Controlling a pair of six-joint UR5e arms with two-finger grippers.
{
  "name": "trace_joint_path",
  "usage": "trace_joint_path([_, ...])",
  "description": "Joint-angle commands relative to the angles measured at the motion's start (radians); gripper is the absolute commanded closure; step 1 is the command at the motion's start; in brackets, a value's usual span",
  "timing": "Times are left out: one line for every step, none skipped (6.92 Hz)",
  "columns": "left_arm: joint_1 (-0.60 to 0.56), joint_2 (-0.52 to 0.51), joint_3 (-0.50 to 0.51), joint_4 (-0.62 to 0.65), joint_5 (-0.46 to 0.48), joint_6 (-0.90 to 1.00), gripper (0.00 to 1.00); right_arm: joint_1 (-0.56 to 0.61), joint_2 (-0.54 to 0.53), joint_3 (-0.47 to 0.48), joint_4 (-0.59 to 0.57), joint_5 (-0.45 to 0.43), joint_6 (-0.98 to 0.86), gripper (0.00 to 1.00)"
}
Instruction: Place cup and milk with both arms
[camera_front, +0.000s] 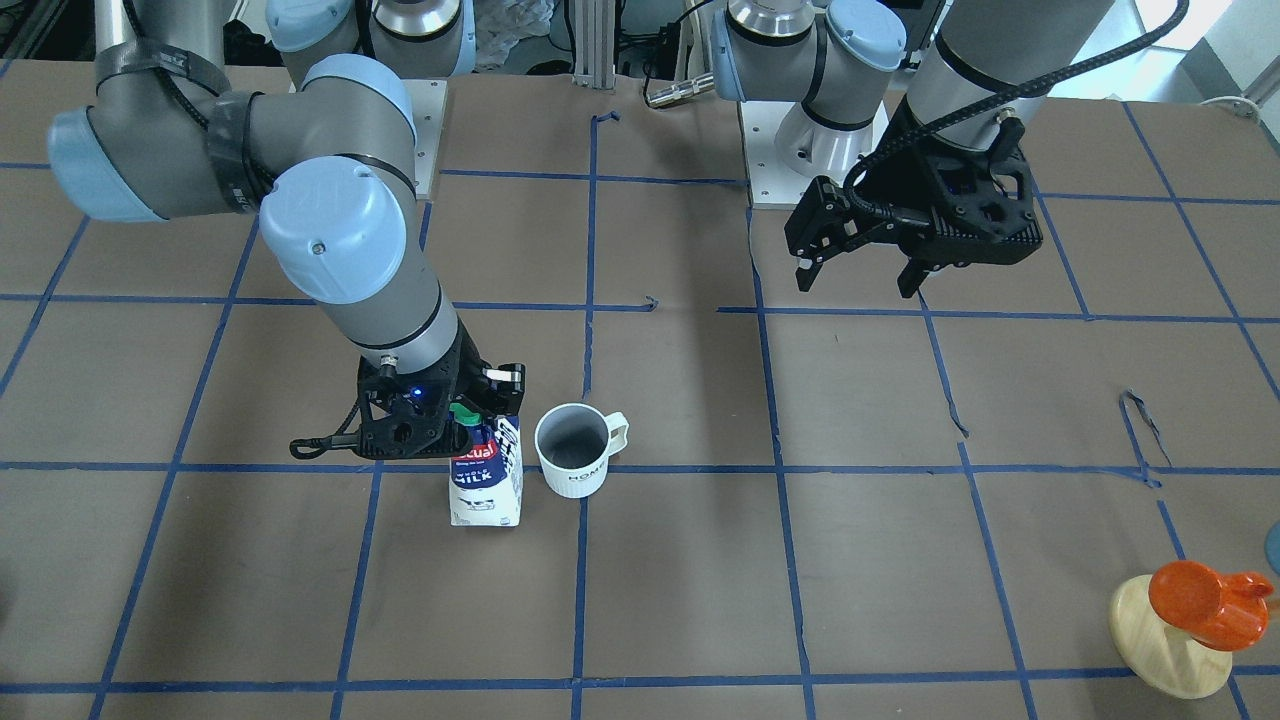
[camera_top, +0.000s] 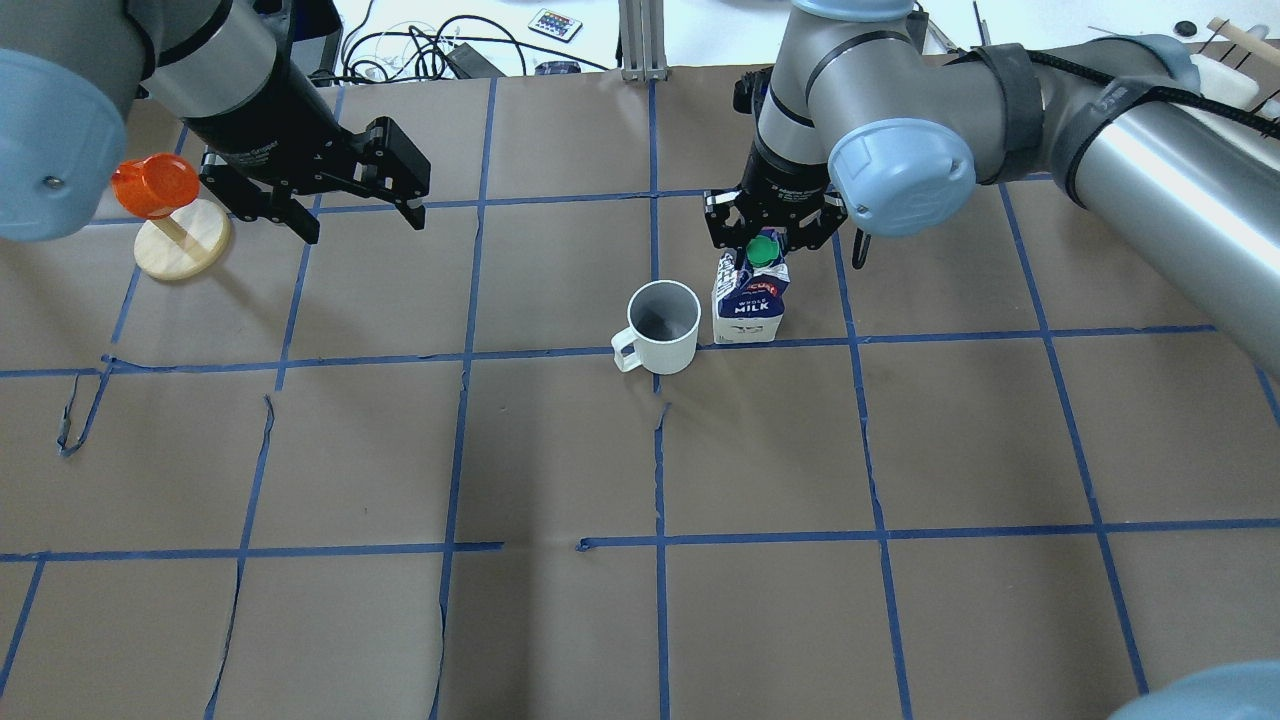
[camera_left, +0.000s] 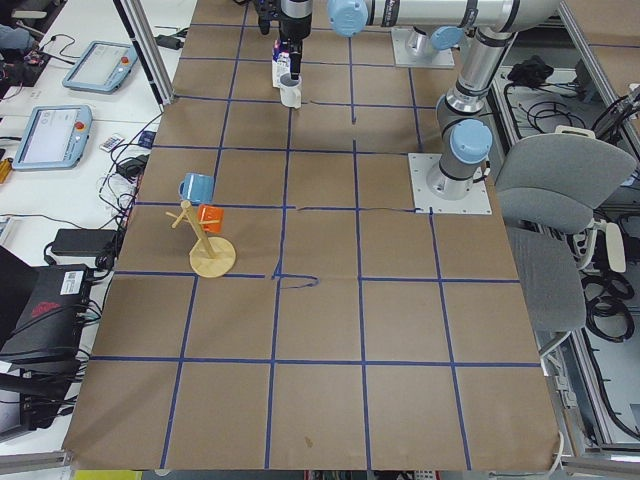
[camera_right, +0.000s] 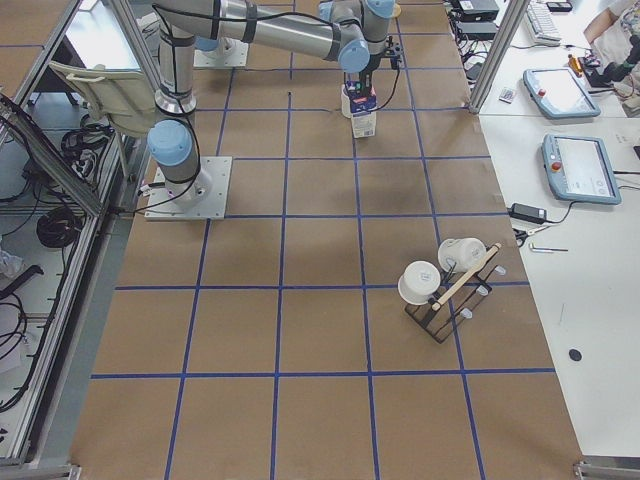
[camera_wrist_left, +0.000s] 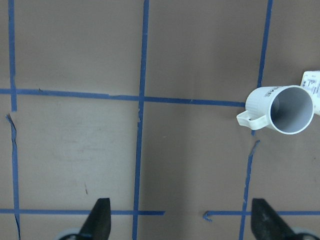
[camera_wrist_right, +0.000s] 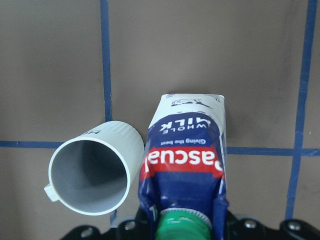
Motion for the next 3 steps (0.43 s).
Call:
trace_joint_path([0.003, 0.004, -0.004, 0.014, 0.003, 0.026, 0.0, 0.008, 0.003, -0.002, 0.006, 0.001, 0.01, 0.89])
trace_joint_path([0.005, 0.016, -0.002, -0.007, 0.009, 0.026, 0.0, 0.008, 0.001, -0.002, 0.007, 0.001, 0.013, 0.89])
trace_joint_path([0.005, 0.018, 0.009, -0.036, 0.074, 0.026, 0.0, 0.008, 0.0, -0.005, 0.007, 0.001, 0.013, 0.89])
